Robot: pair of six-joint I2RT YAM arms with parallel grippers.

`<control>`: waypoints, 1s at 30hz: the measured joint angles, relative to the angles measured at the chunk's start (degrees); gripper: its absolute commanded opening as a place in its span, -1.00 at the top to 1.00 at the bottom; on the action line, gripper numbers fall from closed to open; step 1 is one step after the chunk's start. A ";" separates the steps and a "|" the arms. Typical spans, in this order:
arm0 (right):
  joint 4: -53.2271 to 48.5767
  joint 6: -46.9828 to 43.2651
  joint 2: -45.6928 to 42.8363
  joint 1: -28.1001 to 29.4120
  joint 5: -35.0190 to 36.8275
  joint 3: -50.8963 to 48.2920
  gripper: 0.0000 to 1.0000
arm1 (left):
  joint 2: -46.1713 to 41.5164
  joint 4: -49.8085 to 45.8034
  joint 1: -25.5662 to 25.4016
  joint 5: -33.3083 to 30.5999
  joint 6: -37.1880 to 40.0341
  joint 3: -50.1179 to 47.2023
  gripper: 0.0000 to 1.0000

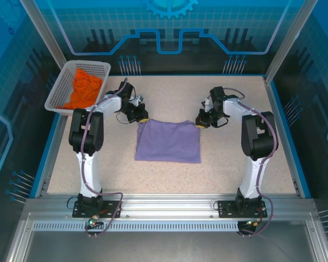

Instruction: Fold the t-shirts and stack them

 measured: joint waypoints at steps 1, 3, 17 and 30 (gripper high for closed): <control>0.17 0.02 -0.24 0.00 -0.44 -0.09 1.00 | -0.76 1.03 -0.09 0.07 -0.07 -1.31 1.00; 0.66 0.00 -1.25 0.02 -1.46 -0.35 1.00 | -2.99 2.93 -0.09 0.13 -0.13 -4.04 1.00; 4.72 2.16 -3.30 0.04 -6.36 3.06 1.00 | -26.56 15.63 0.90 -2.34 -0.28 -22.64 1.00; -7.89 10.40 22.75 -0.11 -3.61 29.64 0.14 | -16.06 13.18 4.35 -14.99 -2.43 -22.45 0.46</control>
